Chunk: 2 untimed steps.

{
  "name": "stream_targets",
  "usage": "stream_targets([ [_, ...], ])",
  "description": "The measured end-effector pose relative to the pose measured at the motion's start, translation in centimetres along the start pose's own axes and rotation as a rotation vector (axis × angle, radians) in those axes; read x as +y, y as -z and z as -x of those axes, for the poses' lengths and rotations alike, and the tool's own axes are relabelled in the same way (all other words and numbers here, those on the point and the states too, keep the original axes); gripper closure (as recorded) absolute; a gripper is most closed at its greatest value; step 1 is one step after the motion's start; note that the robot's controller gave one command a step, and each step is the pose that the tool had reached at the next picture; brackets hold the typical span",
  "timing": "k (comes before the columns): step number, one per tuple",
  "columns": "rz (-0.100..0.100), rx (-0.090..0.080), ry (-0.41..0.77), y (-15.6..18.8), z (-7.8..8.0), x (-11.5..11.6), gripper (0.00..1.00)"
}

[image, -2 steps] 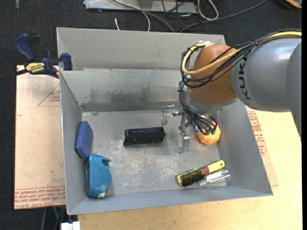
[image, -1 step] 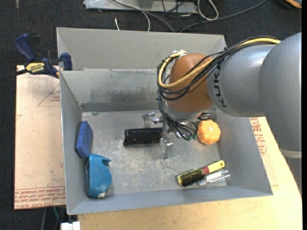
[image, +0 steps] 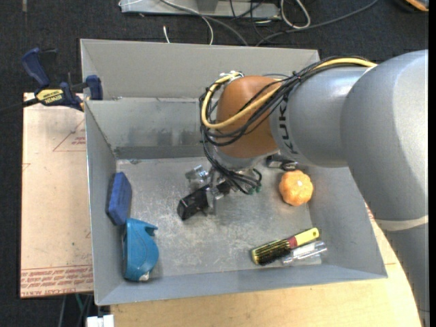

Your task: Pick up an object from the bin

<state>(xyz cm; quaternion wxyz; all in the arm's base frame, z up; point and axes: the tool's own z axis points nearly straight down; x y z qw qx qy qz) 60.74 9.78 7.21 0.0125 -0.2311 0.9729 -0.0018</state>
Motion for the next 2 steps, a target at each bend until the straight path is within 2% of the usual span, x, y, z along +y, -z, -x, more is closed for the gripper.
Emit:
stream_targets([
  [1, 0.000, 0.000, 0.000, 0.0, 0.0, 0.0, 1.00],
  [2, 0.001, 0.002, -0.021, 7.5, 1.9, -0.1, 1.00],
])
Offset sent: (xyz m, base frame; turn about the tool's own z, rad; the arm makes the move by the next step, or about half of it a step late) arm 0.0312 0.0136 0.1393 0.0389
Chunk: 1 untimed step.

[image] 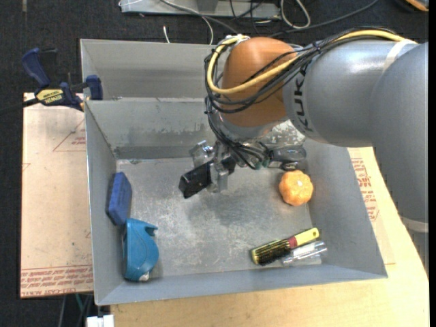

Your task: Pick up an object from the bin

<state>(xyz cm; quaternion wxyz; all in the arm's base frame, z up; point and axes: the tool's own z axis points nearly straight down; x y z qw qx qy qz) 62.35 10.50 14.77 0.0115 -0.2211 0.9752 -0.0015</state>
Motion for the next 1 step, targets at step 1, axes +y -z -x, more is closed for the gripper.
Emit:
stream_targets([
  [1, 0.002, 0.006, 0.025, 2.61, -1.44, 1.33, 1.00],
])
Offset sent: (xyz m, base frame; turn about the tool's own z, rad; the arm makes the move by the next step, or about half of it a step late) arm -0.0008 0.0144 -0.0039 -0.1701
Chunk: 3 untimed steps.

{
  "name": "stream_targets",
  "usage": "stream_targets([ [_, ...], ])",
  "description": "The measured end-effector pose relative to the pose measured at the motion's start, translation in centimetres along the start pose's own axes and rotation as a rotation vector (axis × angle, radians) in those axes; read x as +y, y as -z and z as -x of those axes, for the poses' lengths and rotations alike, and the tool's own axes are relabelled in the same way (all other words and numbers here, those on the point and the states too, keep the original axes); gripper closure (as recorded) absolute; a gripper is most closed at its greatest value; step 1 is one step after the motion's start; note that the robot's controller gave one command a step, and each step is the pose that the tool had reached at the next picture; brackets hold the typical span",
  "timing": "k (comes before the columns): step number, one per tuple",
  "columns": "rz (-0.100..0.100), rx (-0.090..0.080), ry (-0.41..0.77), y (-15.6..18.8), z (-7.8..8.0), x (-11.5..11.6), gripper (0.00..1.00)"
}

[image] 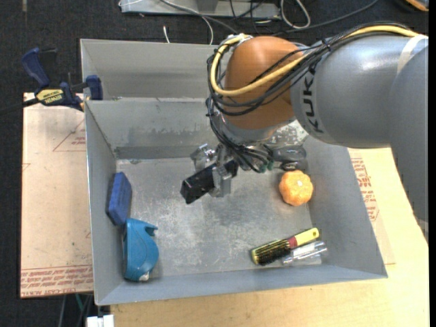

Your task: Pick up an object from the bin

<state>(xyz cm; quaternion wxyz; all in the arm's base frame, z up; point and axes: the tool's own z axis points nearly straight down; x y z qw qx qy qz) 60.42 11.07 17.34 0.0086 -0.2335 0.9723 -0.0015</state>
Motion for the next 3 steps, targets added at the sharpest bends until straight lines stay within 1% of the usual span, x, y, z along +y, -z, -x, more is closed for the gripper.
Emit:
stream_targets([
  [1, -0.002, -0.008, 0.077, -0.1, 0.6, 0.3, 1.00],
  [2, 0.001, -0.001, 0.062, 5.7, 1.0, 0.1, 1.00],
  [3, 0.003, 0.003, 0.046, 13.3, 0.4, 0.2, 1.00],
])
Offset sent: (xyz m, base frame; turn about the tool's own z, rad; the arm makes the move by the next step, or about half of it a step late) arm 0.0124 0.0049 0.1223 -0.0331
